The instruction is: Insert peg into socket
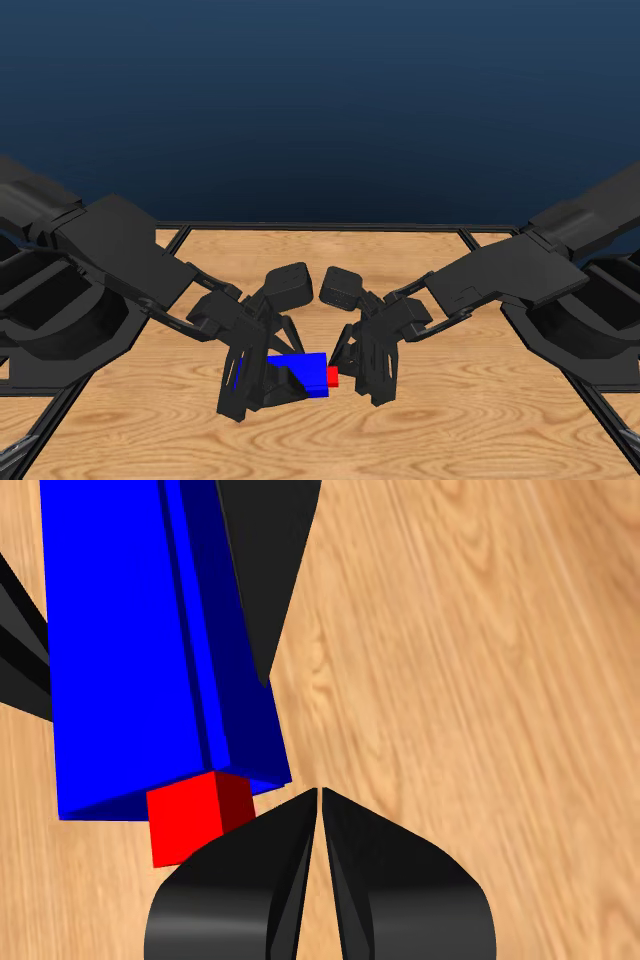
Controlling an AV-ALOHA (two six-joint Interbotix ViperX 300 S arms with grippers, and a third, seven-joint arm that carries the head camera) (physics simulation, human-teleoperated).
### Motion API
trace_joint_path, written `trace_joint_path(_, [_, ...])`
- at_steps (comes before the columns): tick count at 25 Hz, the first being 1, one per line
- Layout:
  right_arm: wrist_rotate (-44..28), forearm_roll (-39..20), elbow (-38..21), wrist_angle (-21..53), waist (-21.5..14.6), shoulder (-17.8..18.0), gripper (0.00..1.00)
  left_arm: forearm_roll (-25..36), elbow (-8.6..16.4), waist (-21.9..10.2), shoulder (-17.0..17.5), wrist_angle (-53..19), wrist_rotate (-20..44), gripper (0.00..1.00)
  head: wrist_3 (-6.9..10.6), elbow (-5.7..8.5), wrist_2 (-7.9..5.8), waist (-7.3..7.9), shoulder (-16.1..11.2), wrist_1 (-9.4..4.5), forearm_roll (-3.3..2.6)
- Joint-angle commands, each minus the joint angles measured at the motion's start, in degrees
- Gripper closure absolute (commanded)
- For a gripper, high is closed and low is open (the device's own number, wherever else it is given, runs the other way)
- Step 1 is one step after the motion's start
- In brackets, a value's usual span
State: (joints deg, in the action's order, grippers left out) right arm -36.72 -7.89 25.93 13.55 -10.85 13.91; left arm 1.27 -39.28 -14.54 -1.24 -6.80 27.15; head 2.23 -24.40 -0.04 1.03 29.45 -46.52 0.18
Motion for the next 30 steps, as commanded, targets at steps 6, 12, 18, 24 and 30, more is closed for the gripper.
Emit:
trace_joint_path(6, [-0.9, 0.8, 2.9, -1.9, -0.4, -2.8, 1.00, 3.9, 0.5, 0.1, 2.0, -1.0, 5.8, 1.00, 0.65, 0.62, -0.41, 1.29, 0.3, 0.53, 0.22])
trace_joint_path(12, [-0.7, 0.6, 1.3, -1.8, -1.3, -2.8, 1.00, 5.0, 0.7, -0.2, 2.5, -0.9, 8.1, 1.00, 0.48, 0.60, -0.54, 1.56, 0.3, 0.59, 0.27])
trace_joint_path(18, [1.1, -0.2, -4.6, -0.4, -2.4, -0.5, 1.00, 6.6, 1.0, -0.3, 2.5, -1.8, 9.7, 1.00, 0.33, 0.59, -0.09, 1.48, 0.3, 0.60, 0.36])
trace_joint_path(24, [2.2, 0.0, -6.5, 0.5, -2.0, 0.6, 1.00, 7.6, 1.5, -0.6, 2.4, -2.7, 10.8, 1.00, 0.50, 0.66, -0.08, 1.58, 0.3, 0.76, 0.38])
trace_joint_path(30, [-0.3, 1.0, -1.5, -0.4, -1.7, -1.2, 1.00, 8.2, 0.8, -0.8, 3.2, -3.0, 12.2, 1.00, 0.76, 0.67, 0.01, 1.92, 0.4, 0.76, 0.48])
